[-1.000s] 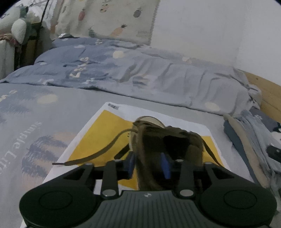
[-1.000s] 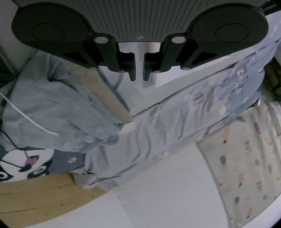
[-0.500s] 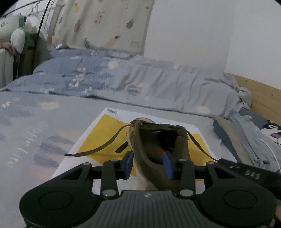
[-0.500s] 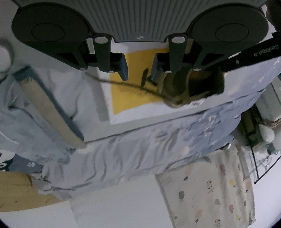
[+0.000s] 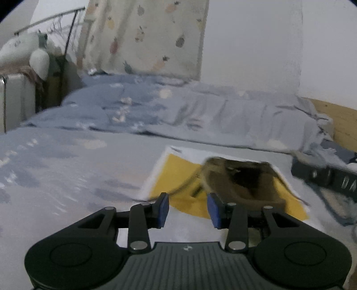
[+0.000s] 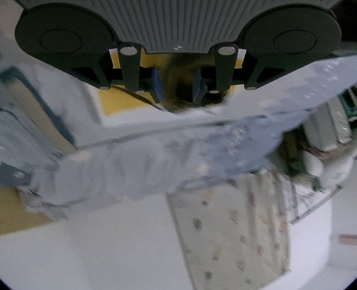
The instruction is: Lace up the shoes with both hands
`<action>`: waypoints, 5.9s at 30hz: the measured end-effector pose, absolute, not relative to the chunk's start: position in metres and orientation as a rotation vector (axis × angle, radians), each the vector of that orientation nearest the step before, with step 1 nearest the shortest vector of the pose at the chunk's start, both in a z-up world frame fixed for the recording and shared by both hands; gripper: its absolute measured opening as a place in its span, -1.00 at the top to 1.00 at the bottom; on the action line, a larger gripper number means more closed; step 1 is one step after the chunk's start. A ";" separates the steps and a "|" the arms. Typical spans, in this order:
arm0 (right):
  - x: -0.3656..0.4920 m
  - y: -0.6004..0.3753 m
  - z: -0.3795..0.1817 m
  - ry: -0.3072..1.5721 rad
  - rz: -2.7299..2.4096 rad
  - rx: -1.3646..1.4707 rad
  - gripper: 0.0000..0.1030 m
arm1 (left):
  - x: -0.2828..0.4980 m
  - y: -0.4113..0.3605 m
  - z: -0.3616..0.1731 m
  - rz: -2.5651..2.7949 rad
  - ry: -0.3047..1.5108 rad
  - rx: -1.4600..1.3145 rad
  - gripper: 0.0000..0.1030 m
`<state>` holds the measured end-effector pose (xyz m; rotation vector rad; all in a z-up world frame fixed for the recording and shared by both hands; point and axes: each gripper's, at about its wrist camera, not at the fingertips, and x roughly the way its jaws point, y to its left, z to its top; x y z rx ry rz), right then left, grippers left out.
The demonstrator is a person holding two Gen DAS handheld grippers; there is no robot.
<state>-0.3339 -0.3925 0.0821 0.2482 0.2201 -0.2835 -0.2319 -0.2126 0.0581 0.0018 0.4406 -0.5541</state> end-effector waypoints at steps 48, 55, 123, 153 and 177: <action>-0.153 -0.286 -0.008 0.604 -0.173 0.002 -0.84 | -0.110 -0.123 -0.004 -0.153 0.606 0.024 -0.79; -0.151 -0.285 -0.007 0.613 -0.181 -0.005 -0.86 | -0.107 -0.123 -0.005 -0.145 0.612 0.026 -0.86; -0.150 -0.283 -0.008 0.617 -0.180 -0.003 -0.92 | -0.102 -0.124 -0.006 -0.103 0.627 0.034 -1.00; -0.150 -0.284 -0.008 0.617 -0.179 -0.003 -0.93 | -0.103 -0.124 -0.006 -0.102 0.628 0.034 -1.00; -0.150 -0.284 -0.008 0.617 -0.179 -0.003 -0.93 | -0.103 -0.124 -0.006 -0.102 0.628 0.034 -1.00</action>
